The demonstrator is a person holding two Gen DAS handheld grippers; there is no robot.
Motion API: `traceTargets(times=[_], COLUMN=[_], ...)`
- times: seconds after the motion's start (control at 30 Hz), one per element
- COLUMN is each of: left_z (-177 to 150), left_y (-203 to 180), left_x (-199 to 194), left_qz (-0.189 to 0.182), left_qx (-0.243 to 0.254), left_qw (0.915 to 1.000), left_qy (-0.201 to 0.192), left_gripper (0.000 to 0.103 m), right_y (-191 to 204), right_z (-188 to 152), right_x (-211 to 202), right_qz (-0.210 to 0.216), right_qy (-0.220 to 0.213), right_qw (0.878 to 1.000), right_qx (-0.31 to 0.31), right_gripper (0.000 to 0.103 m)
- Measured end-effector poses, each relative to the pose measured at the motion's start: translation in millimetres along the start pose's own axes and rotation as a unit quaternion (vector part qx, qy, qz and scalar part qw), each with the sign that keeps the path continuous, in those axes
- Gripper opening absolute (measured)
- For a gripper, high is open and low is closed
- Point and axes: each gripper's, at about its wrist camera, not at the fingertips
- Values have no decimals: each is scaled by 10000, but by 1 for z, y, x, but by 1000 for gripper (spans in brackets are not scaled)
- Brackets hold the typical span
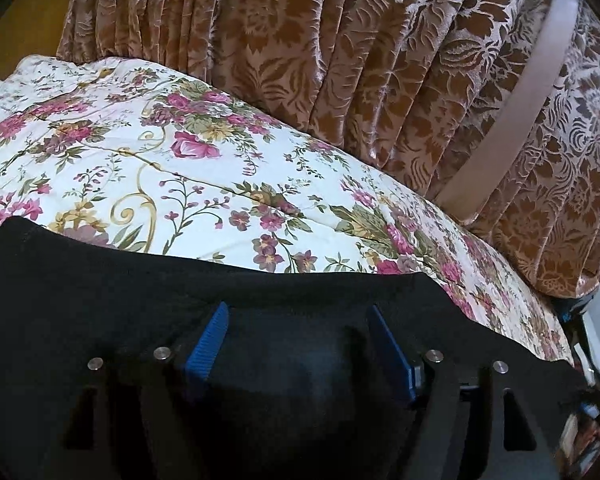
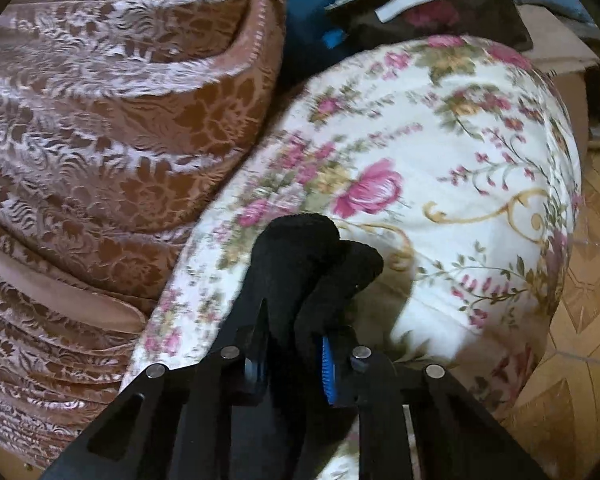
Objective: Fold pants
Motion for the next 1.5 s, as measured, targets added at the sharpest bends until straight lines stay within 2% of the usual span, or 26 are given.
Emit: traceTargets(times=[0.2, 0.3, 0.43, 0.57, 0.77, 0.97, 1.1, 1.23, 1.37, 1.43, 1.5], left_z=[-1, -2, -3, -3, -3, -3, -3, -3, -3, -4, -4], left_y=[-4, -7, -8, -6, -5, -5, -5, -5, -5, -5, -5], left_x=[3, 4, 4, 4, 4, 4, 3, 3, 3, 3, 3], left_qz=[100, 149, 158, 112, 111, 114, 115, 117, 112, 114, 106], left_qx=[120, 201, 220, 188, 189, 191, 192, 194, 194, 192, 188], left_qw=[9999, 9997, 9996, 9997, 9997, 9997, 9997, 9997, 9997, 9997, 9998], left_qy=[57, 86, 88, 78, 75, 71, 60, 59, 55, 55, 53], left_gripper=[76, 77, 77, 77, 77, 77, 77, 77, 78, 78, 78], right_y=[59, 98, 147, 189, 224, 239, 241, 233, 216, 211, 210], right_z=[-12, -27, -55, -91, -150, -221, -262, -301, -323, -323, -321], right_x=[-28, -44, -64, -80, -82, -56, -33, -11, 4, -1, -4], right_qz=[633, 1059, 1631, 2194, 2846, 3014, 2894, 2597, 2267, 2352, 2489], right_qy=[-45, -79, -77, 40, 690, 1499, 2014, 2387, 2785, 2705, 2841], right_qw=[9957, 9867, 9662, 9376, 8961, 8576, 8418, 8285, 8164, 8099, 7992], right_qx=[-675, -1232, -1997, -2696, -3335, -3888, -4087, -4350, -4522, -4642, -4675], right_gripper=[20, 20, 20, 20, 20, 20, 20, 23, 27, 34, 41])
Point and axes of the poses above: each gripper's, at about its wrist camera, not at the fingertips, and x roughly the way its jaws point, y to its left, z to its top, and after that the axes turned 1 degree about x, right-handed
